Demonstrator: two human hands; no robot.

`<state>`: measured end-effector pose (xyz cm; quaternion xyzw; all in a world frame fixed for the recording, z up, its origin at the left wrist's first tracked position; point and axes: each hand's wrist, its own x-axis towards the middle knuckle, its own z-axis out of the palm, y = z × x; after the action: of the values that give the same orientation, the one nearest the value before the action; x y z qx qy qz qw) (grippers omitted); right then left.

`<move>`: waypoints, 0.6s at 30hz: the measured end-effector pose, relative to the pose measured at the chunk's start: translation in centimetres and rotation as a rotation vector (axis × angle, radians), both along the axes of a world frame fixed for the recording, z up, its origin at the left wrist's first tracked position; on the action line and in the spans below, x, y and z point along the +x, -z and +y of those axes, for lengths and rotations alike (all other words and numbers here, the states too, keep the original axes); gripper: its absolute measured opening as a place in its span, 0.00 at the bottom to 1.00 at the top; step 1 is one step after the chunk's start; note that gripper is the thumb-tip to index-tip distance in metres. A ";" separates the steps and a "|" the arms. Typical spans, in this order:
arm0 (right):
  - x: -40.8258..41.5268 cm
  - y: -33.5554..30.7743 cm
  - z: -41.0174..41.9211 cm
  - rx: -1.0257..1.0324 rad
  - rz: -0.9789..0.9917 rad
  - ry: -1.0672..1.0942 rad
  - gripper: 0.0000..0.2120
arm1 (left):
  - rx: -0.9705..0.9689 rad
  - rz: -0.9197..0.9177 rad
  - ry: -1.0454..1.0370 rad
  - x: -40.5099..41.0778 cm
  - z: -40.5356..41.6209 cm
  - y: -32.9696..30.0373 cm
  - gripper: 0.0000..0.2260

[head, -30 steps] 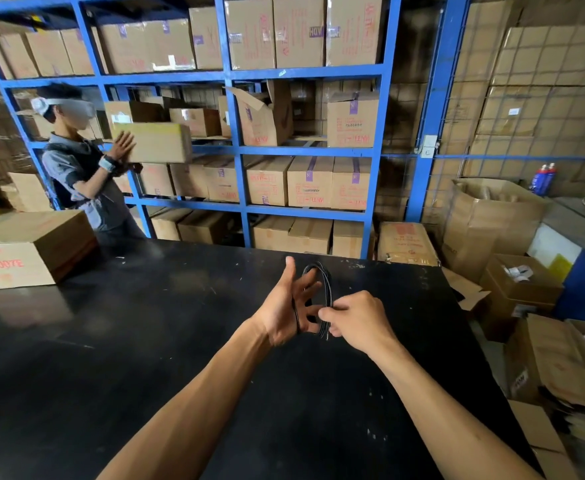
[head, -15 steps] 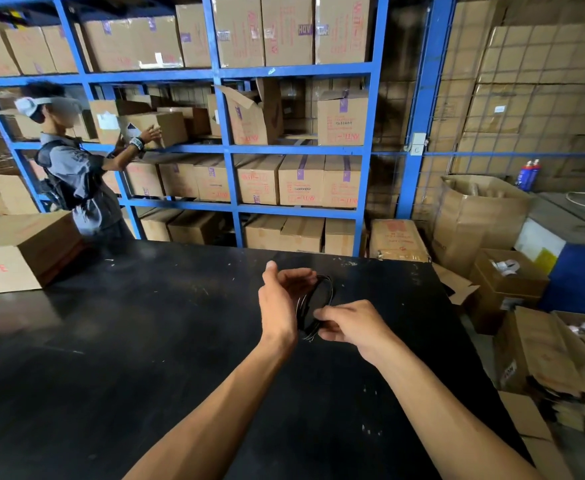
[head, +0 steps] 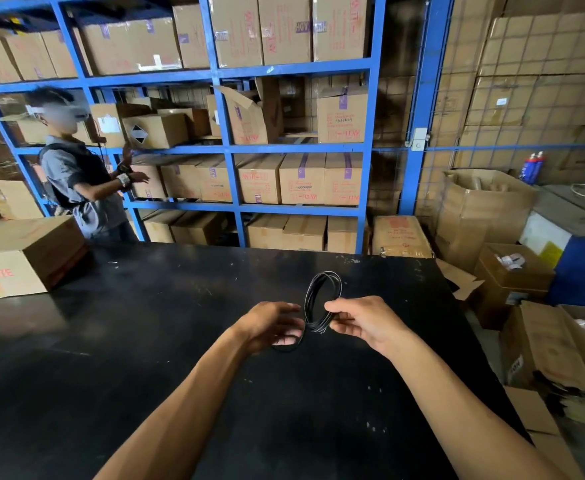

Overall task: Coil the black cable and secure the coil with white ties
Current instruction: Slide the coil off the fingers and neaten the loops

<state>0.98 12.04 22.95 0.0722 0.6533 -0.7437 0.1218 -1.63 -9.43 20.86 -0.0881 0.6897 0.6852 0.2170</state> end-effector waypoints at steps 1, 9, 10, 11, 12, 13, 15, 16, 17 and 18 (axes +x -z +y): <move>0.0 0.0 0.1 0.003 0.001 -0.002 0.06 | -0.024 0.023 0.021 0.0 0.0 0.1 0.13; -0.7 0.4 1.0 0.016 0.003 0.077 0.09 | 0.261 -0.037 0.074 0.4 -0.5 -0.7 0.17; -0.8 0.5 1.1 0.012 0.007 0.095 0.09 | 0.317 -0.054 0.066 0.5 -0.5 -0.8 0.16; -1.0 0.6 1.3 0.002 0.010 0.116 0.09 | 0.363 -0.063 0.051 0.7 -0.5 -0.9 0.17; -1.1 0.7 1.4 -0.010 0.013 0.142 0.08 | 0.407 -0.062 0.037 0.7 -0.5 -0.9 0.19; -1.2 0.8 1.4 -0.022 0.014 0.168 0.08 | 0.448 -0.052 0.028 0.8 -0.6 -0.9 0.21; -1.4 0.9 1.2 -0.042 0.014 0.207 0.07 | 0.523 -0.023 0.024 1.2 -0.6 -1.0 0.26; -1.5 1.0 1.1 -0.051 0.014 0.219 0.07 | 0.556 -0.011 0.036 1.4 -0.6 -1.1 0.28; -1.6 1.1 0.9 -0.056 0.013 0.230 0.08 | 0.581 -0.001 0.050 1.6 -0.5 -1.1 0.30; -1.6 1.2 0.8 -0.058 0.009 0.241 0.08 | 0.604 0.010 0.063 1.8 -0.4 -1.1 0.32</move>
<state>-0.63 12.84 21.76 0.1434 0.6186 -0.7719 0.0309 0.18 -9.85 21.98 0.0052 0.4580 0.8528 0.2510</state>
